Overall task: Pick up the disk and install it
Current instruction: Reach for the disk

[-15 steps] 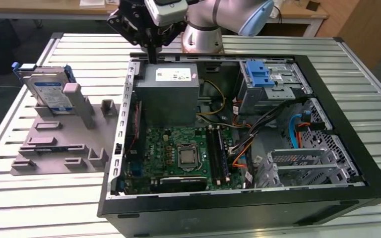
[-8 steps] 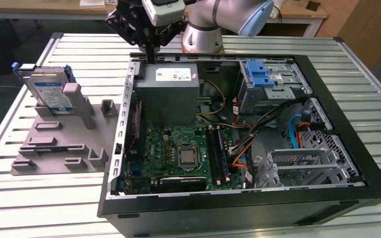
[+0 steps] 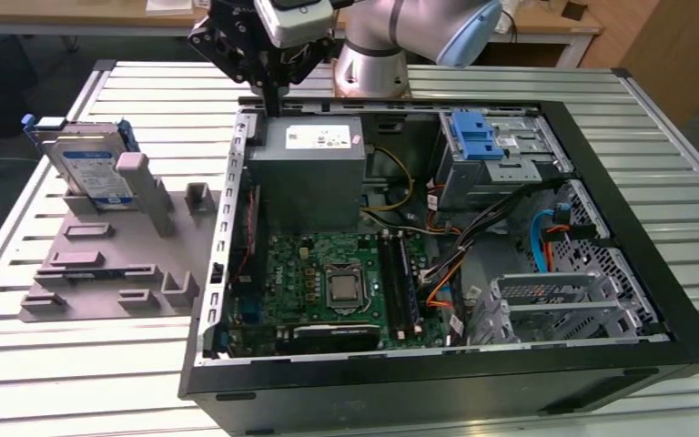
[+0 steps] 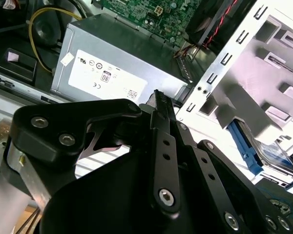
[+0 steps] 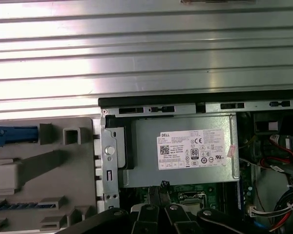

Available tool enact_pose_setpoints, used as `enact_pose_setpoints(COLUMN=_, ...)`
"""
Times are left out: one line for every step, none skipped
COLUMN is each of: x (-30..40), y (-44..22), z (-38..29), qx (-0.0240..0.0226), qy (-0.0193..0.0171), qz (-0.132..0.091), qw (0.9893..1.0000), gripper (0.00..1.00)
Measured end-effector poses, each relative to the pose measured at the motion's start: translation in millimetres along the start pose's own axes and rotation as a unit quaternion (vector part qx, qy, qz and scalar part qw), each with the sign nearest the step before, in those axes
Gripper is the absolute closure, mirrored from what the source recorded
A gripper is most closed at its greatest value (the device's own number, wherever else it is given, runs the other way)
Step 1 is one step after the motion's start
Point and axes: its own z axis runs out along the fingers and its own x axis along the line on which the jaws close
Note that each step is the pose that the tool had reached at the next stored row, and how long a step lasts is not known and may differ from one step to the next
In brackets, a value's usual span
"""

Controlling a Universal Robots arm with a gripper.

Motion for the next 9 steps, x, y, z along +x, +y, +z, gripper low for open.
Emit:
enact_pose_setpoints(x=0.9, y=0.2, z=0.0, qx=0.0000, qy=0.0000, qz=0.000, qw=1.0000, gripper=0.89)
enact_pose_setpoints(x=2.1, y=0.5, z=0.0, qx=0.0001, qy=0.0000, qz=0.000, qw=1.0000, gripper=0.89)
enact_pose_setpoints(x=3.4, y=0.8, z=0.0, qx=0.0001, qy=0.0000, qz=0.000, qw=1.0000, gripper=0.89)
enact_pose_setpoints(x=4.3, y=1.1, z=0.0, qx=0.0001, qy=0.0001, qz=0.000, qw=1.0000, gripper=0.89)
enact_pose_setpoints(x=5.0, y=1.3, z=0.0, qx=0.0002, qy=0.0001, qz=0.000, qw=1.0000, gripper=0.89)
enact_pose_setpoints(x=5.8, y=1.6, z=0.1, qx=0.0001, qy=0.0001, qz=0.000, qw=1.0000, gripper=0.89)
enact_pose_setpoints(x=6.7, y=2.0, z=0.2, qx=0.0001, qy=0.0001, qz=0.000, qw=1.0000, gripper=0.89)
enact_pose_setpoints(x=7.7, y=2.4, z=0.3, qx=0.0000, qy=0.0001, qz=0.000, qw=1.0000, gripper=0.89)
enact_pose_setpoints(x=8.9, y=2.9, z=0.5, qx=0.0000, qy=0.0001, qz=0.000, qw=1.0000, gripper=0.89)
